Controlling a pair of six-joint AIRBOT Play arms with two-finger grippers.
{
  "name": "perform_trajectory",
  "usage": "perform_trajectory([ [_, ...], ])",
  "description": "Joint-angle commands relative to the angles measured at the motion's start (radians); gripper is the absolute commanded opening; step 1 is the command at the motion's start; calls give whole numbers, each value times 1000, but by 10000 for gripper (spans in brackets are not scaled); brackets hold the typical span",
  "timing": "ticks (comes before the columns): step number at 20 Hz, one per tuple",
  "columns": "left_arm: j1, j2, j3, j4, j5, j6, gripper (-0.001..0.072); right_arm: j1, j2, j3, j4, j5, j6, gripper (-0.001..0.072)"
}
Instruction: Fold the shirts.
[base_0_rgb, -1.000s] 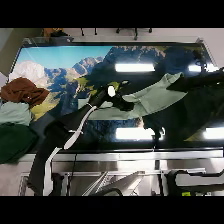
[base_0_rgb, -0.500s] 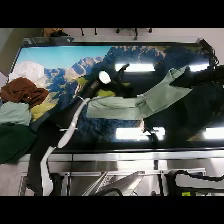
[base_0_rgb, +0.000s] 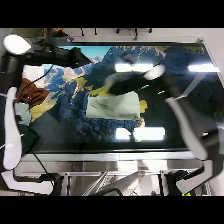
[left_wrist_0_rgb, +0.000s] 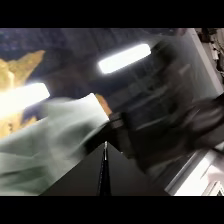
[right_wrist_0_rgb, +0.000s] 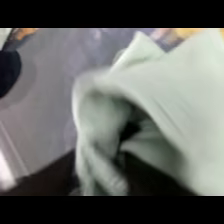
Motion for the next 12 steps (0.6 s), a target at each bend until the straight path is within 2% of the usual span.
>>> perform_trajectory([
  [1, 59, 94, -130, 1, -10, 70, 18, 293, -164, 1, 14, -504, -116, 499],
  [3, 58, 110, -195, 1, -9, 102, 18, 304, -156, 1, -29, -495, -124, 500],
  [5, 66, 122, -238, 0, -13, 120, 18, 243, -98, 1, -66, -388, -99, 499],
  [6, 67, 122, -244, 1, -21, 123, 18, 195, -63, 1, -101, -323, -46, 499],
  [9, 72, 124, -235, -1, -55, 130, 18, -31, 44, 1, -261, -46, 211, 500],
  [10, 72, 124, -229, -1, -67, 129, 18, -110, 63, 1, -315, 50, 269, 501],
  [12, 72, 125, -226, -2, -80, 129, 18, -261, 71, 0, -377, 220, 315, 506],
])
